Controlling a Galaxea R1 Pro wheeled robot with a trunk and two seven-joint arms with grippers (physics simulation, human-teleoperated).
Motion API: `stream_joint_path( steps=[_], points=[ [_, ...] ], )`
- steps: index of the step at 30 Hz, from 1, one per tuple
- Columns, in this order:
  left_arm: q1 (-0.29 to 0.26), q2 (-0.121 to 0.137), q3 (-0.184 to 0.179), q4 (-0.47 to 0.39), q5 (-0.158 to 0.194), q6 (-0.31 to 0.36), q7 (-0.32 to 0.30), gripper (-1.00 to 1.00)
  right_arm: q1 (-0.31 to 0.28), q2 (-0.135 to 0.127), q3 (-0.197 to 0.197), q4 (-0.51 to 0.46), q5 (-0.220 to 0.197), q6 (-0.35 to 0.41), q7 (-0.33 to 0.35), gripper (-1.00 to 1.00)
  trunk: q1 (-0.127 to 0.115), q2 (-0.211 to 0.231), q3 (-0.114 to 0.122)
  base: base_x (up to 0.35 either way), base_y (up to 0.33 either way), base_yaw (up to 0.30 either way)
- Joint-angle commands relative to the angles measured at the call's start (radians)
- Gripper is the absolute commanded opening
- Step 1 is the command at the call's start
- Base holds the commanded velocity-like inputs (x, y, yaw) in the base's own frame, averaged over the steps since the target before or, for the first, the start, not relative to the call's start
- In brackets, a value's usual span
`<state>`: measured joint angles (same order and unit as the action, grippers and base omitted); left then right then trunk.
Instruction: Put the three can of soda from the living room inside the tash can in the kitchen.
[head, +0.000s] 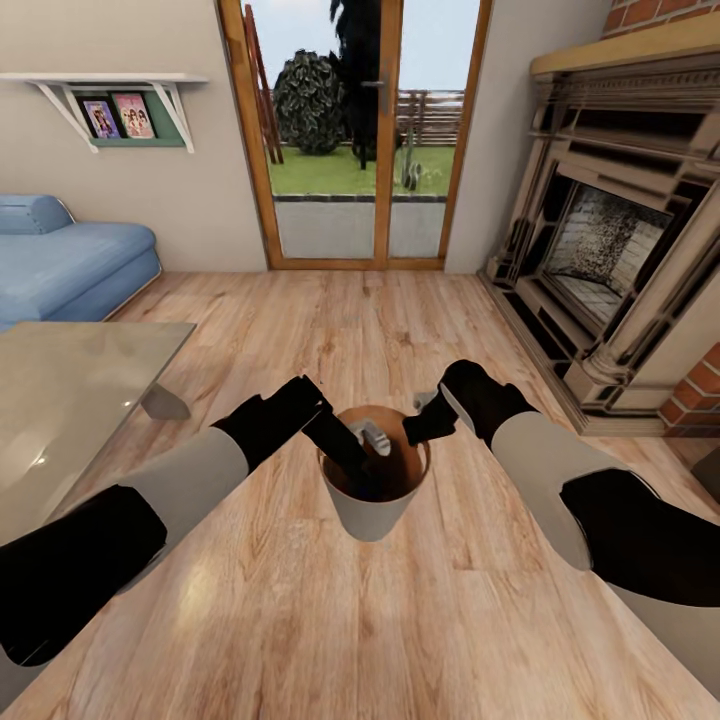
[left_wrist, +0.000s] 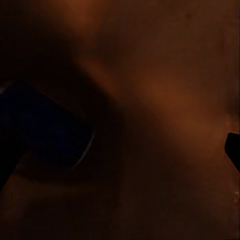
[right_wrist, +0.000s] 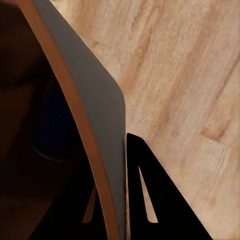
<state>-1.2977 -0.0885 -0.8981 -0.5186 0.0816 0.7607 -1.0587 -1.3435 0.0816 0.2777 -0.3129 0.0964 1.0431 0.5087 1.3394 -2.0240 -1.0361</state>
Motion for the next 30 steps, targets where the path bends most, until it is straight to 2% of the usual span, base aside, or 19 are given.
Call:
stream_joint_path(
  steps=[1,3,4,5,6,8,9,10,11,13,16,18,22,24,26,27,28,29,30],
  points=[
    [0.0,0.001,0.0,-0.021,-0.001,0.0,-0.001,1.0,0.0,0.0,-0.005,0.0,-0.02,0.004,0.005,-1.0,0.0,0.0,0.0,0.0,0.0,0.0],
    [0.001,0.005,0.004,-0.108,0.0,0.004,-0.005,1.0,0.0,-0.002,-0.006,0.0,-0.02,0.004,0.005,-1.0,0.0,0.0,0.0,0.0,0.0,0.0],
    [0.003,0.032,0.008,-0.197,0.003,0.01,-0.009,1.0,0.0,-0.004,-0.006,0.001,-0.02,0.004,0.005,-1.0,0.0,0.0,0.0,0.0,0.0,0.0],
    [0.004,0.047,0.01,-0.225,0.005,0.011,-0.011,1.0,0.0,-0.004,-0.007,0.001,-0.02,0.004,0.005,-1.0,0.0,0.0,0.0,0.0,0.0,0.0],
    [0.005,0.081,0.019,-0.281,0.008,0.016,-0.014,1.0,0.0,-0.005,-0.007,0.004,-0.02,0.004,0.005,-1.0,0.0,0.0,0.0,0.0,0.0,0.0],
    [0.006,0.114,0.04,-0.34,0.012,0.025,-0.016,1.0,0.0,-0.005,-0.008,0.008,-0.02,0.004,0.005,-1.0,0.0,0.0,0.0,0.0,0.0,0.0],
    [0.007,0.149,0.076,-0.396,0.019,0.036,-0.021,1.0,0.0,-0.006,-0.008,0.013,-0.02,0.004,0.005,-1.0,0.0,0.0,0.0,0.0,0.0,0.0],
    [0.008,0.22,0.168,-0.485,0.028,0.051,-0.037,1.0,0.0,-0.007,-0.009,0.021,-0.02,0.004,0.005,-1.0,0.0,0.0,0.0,0.0,0.0,0.0],
    [0.01,0.236,0.188,-0.501,0.029,0.053,-0.044,1.0,0.0,-0.007,-0.008,0.022,-0.02,0.004,0.005,-1.0,0.0,0.0,0.0,0.0,0.0,0.0],
    [0.03,0.296,0.249,-0.57,0.035,0.06,-0.096,1.0,0.001,-0.008,-0.007,0.025,-0.02,0.004,0.005,-1.0,0.0,0.0,0.0,0.0,0.0,0.0],
    [0.039,0.335,0.278,-0.602,0.037,0.062,-0.118,1.0,0.001,-0.008,-0.006,0.025,-0.02,0.004,0.005,-1.0,0.0,0.0,0.0,0.0,0.0,0.0],
    [0.055,0.379,0.34,-0.631,0.049,0.062,-0.134,1.0,0.001,-0.008,-0.005,0.026,-0.019,0.004,0.005,-1.0,0.0,0.0,0.0,0.0,0.0,0.0],
    [0.126,0.411,0.423,-0.652,0.055,0.053,-0.136,1.0,0.003,-0.012,-0.005,0.026,-0.019,0.004,0.005,-1.0,0.0,0.0,0.0,0.0,0.0,0.0],
    [0.158,0.416,0.44,-0.654,0.049,0.05,-0.119,1.0,0.004,-0.019,-0.005,0.025,-0.019,0.004,0.005,-1.0,0.0,0.0,0.0,0.0,0.0,0.0],
    [0.197,0.419,0.451,-0.657,0.037,0.046,-0.076,1.0,0.006,-0.028,-0.005,0.024,-0.019,0.004,0.005,-1.0,0.0,0.0,0.0,0.0,0.0,0.0],
    [0.242,0.42,0.461,-0.658,0.026,0.033,0.003,1.0,0.007,-0.039,-0.006,0.024,-0.019,0.004,0.005,-1.0,0.0,0.0,0.0,0.0,0.0,0.0],
    [0.267,0.421,0.469,-0.659,0.024,0.02,0.054,1.0,0.008,-0.046,-0.006,0.023,-0.02,0.004,0.005,-1.0,0.0,0.0,0.0,0.0,0.0,0.0],
    [0.322,0.418,0.499,-0.659,0.022,-0.013,0.175,1.0,0.01,-0.062,-0.007,0.022,-0.021,0.004,0.006,-1.0,0.0,0.0,0.0,0.0,0.0,0.0],
    [0.429,0.413,0.578,-0.661,0.022,-0.077,0.379,1.0,0.014,-0.095,-0.008,0.017,-0.023,0.004,0.008,-1.0,0.0,0.0,0.0,0.0,0.0,0.0]
  ],
)
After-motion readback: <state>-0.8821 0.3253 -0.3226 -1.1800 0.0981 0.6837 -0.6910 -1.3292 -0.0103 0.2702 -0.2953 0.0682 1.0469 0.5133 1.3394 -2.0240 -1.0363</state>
